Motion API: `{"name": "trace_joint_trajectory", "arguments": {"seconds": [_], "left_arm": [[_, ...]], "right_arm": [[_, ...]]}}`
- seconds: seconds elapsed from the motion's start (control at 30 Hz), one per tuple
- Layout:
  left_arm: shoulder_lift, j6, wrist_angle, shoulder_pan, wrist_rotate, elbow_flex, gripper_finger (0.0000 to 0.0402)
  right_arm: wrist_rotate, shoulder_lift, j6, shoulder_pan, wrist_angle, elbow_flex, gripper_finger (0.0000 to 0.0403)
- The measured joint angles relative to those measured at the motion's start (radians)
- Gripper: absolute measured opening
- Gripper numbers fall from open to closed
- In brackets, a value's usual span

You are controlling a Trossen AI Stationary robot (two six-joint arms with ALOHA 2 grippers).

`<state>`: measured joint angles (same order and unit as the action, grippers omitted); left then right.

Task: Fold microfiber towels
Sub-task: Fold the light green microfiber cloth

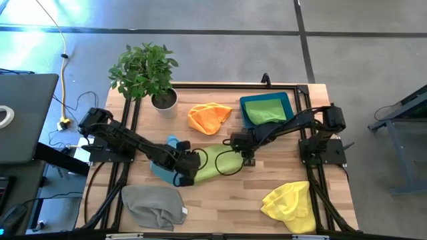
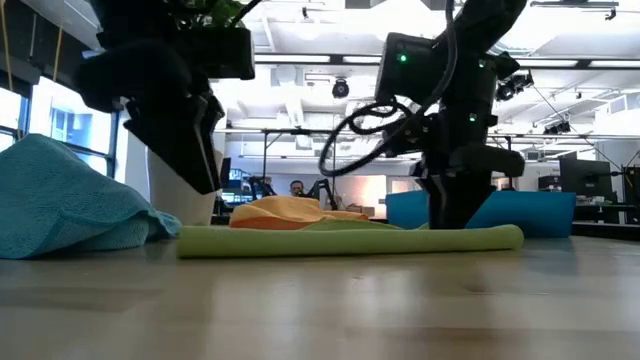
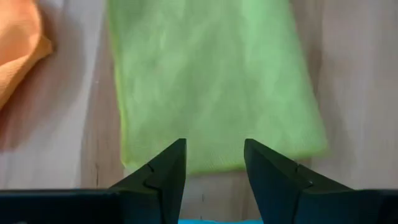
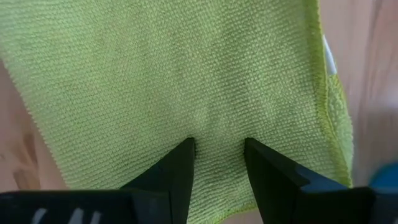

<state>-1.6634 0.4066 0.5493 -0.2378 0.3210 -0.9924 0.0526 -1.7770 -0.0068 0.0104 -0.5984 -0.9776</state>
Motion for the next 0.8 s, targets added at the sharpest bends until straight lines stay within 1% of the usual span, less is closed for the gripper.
{"name": "trace_joint_trajectory", "arguments": {"seconds": [0.13, 0.23, 0.3, 0.4, 0.5, 0.6, 0.7, 0.8], "left_arm": [[0.000, -0.010, 0.001, 0.013, -0.003, 0.000, 0.0150], [0.000, -0.010, -0.009, 0.019, 0.004, 0.000, 0.0149], [0.000, -0.010, -0.011, 0.018, 0.008, 0.000, 0.0149], [0.000, 0.001, -0.026, 0.016, 0.008, 0.000, 0.0149], [0.000, 0.003, -0.033, 0.013, 0.011, 0.000, 0.0149], [0.000, -0.027, -0.033, 0.012, 0.016, 0.000, 0.0149], [0.000, -0.085, -0.032, 0.018, 0.025, 0.002, 0.0149], [0.000, -0.136, -0.036, 0.033, 0.034, 0.002, 0.0149]], "right_arm": [[0.008, 0.055, 0.028, 0.004, -0.080, 0.012, 0.0137], [0.009, 0.128, 0.078, 0.014, -0.091, 0.006, 0.0137], [0.007, 0.161, 0.168, 0.018, -0.107, 0.011, 0.0137], [0.007, 0.191, 0.372, 0.031, -0.092, 0.042, 0.0137], [0.007, 0.201, 0.558, 0.057, -0.078, 0.104, 0.0137], [-0.001, 0.201, 0.731, 0.085, -0.062, 0.173, 0.0138], [0.000, 0.212, 0.857, 0.102, 0.004, 0.234, 0.0138], [0.016, 0.226, 0.919, 0.114, 0.072, 0.271, 0.0138]]}}
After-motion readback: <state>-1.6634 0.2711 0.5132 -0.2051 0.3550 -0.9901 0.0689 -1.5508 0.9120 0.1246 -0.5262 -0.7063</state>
